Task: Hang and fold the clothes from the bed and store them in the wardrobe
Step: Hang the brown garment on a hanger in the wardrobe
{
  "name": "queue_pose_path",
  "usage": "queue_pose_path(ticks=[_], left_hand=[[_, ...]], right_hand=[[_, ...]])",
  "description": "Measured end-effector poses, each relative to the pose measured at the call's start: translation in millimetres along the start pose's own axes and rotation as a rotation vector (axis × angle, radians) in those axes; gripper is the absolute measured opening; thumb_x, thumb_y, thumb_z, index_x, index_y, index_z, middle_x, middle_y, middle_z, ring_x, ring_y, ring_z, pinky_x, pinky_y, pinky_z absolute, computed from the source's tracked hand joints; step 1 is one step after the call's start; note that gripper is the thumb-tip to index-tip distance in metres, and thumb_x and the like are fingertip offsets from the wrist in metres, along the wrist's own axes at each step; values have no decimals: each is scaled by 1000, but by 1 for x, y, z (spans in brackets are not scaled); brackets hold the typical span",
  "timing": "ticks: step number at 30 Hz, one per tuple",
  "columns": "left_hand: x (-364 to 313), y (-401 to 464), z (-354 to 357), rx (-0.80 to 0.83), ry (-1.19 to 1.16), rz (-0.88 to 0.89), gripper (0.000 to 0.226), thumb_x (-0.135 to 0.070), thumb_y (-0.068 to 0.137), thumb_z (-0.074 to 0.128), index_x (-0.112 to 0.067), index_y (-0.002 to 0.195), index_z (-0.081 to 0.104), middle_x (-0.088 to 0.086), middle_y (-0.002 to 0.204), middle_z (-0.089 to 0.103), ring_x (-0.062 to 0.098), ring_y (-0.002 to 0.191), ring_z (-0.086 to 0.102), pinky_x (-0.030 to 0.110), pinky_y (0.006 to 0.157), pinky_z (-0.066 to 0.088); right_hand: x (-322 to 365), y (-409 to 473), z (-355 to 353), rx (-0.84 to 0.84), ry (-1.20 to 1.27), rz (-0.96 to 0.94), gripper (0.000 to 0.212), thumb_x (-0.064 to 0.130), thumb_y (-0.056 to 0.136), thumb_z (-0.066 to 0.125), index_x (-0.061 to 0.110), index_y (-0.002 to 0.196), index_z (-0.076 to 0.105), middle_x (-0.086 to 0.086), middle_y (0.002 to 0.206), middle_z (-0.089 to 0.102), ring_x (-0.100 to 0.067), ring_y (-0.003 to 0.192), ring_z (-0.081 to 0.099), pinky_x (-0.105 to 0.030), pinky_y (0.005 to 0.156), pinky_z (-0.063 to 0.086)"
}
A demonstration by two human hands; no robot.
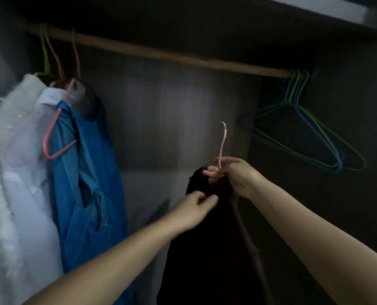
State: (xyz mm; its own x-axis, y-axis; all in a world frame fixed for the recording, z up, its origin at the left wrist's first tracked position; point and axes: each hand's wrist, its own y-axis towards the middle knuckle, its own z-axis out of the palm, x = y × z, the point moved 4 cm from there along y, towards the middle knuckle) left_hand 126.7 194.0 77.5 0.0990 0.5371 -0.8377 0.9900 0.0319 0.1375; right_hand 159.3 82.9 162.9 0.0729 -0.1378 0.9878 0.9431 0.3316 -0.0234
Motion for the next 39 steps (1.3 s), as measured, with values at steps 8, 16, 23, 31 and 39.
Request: queue_pose_path(ticks=[8, 16, 23, 31, 39], left_hand=[[-25, -51, -57, -347, -216, 48, 49, -3, 93, 43, -20, 139, 44, 3, 131, 57, 18, 121, 53, 38, 107, 40], [-69, -50, -183, -697, 34, 178, 44, 10, 82, 47, -6, 123, 56, 11, 109, 63, 25, 107, 59, 23, 78, 43], [-101, -20, -276, -760, 650, -226, 36, -9, 92, 46, -6, 127, 52, 17, 131, 53, 32, 124, 47, 35, 95, 38], [-33, -25, -305, -584, 1235, -402, 65, -17, 93, 39, -17, 152, 14, 1, 161, -4, 16, 147, -13, 53, 114, -5], [-46, -47, -276, -685, 1331, -258, 66, -17, 93, 45, -10, 151, 14, 12, 160, -2, 24, 147, -13, 58, 113, -7]], right_hand=[[28, 22, 96, 192, -766, -348, 50, 26, 93, 60, 7, 137, 45, -15, 133, 56, -30, 123, 53, -38, 107, 40], [73, 27, 199, 242, -870, -609, 41, 19, 101, 38, 5, 138, 43, -16, 136, 52, -28, 123, 49, -26, 94, 36], [125, 56, 263, 283, -776, -610, 35, 12, 101, 35, -7, 125, 51, -26, 127, 54, -39, 116, 53, -35, 88, 44], [73, 82, 304, 389, -876, -516, 48, 24, 103, 33, 7, 147, 32, -19, 149, 38, -32, 136, 37, -35, 111, 28], [47, 72, 267, 86, -1053, -751, 56, 43, 102, 24, 23, 153, 11, 0, 161, 9, -19, 148, -5, -60, 113, -5]])
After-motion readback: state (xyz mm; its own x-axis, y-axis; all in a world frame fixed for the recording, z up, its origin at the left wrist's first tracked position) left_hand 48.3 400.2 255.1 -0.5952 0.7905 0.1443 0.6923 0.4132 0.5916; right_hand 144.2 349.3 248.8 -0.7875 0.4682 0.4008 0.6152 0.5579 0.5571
